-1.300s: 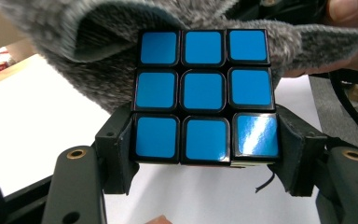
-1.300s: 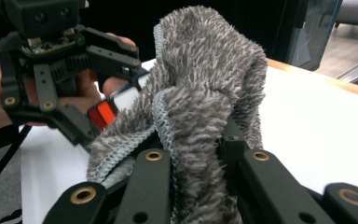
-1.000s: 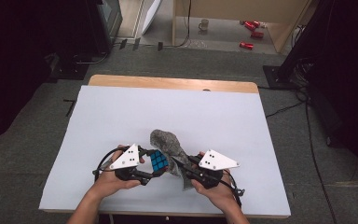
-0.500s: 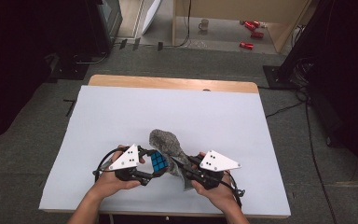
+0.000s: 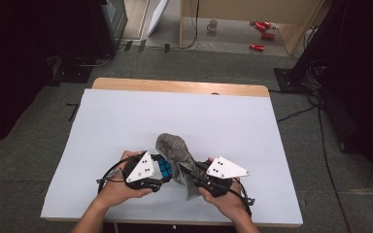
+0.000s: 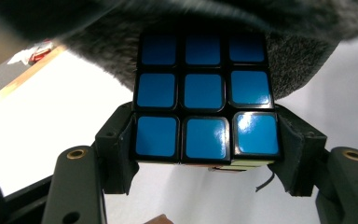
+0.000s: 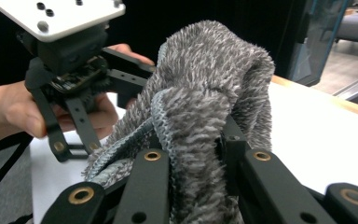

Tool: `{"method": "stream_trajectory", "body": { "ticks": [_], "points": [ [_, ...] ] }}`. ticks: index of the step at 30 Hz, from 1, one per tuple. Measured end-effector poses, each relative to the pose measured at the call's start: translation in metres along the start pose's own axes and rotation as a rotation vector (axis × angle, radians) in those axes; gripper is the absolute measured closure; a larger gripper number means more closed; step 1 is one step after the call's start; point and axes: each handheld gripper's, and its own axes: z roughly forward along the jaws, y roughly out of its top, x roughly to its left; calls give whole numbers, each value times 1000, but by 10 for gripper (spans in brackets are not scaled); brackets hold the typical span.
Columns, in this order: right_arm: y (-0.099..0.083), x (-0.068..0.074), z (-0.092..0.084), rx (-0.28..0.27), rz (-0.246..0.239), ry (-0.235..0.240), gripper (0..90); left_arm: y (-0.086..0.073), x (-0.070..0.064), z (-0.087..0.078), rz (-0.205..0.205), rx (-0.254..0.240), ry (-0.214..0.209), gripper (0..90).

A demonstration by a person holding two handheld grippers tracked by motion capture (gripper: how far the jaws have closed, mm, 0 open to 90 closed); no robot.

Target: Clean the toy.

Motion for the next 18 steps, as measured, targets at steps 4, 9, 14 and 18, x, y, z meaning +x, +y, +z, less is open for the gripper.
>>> {"method": "stream_trajectory", "body": {
  "ticks": [4,9,14,18],
  "points": [
    [-2,6,6,27,-18,11,778,3,-6,4,33,42,20,346],
    [-3,8,9,53,-19,-3,772,4,-7,6,32,62,31,346],
    [-2,11,10,50,-52,-15,771,7,-8,7,35,87,40,346],
    [-3,11,12,64,-60,-19,773,8,-9,7,42,98,52,347]
  ]
}}
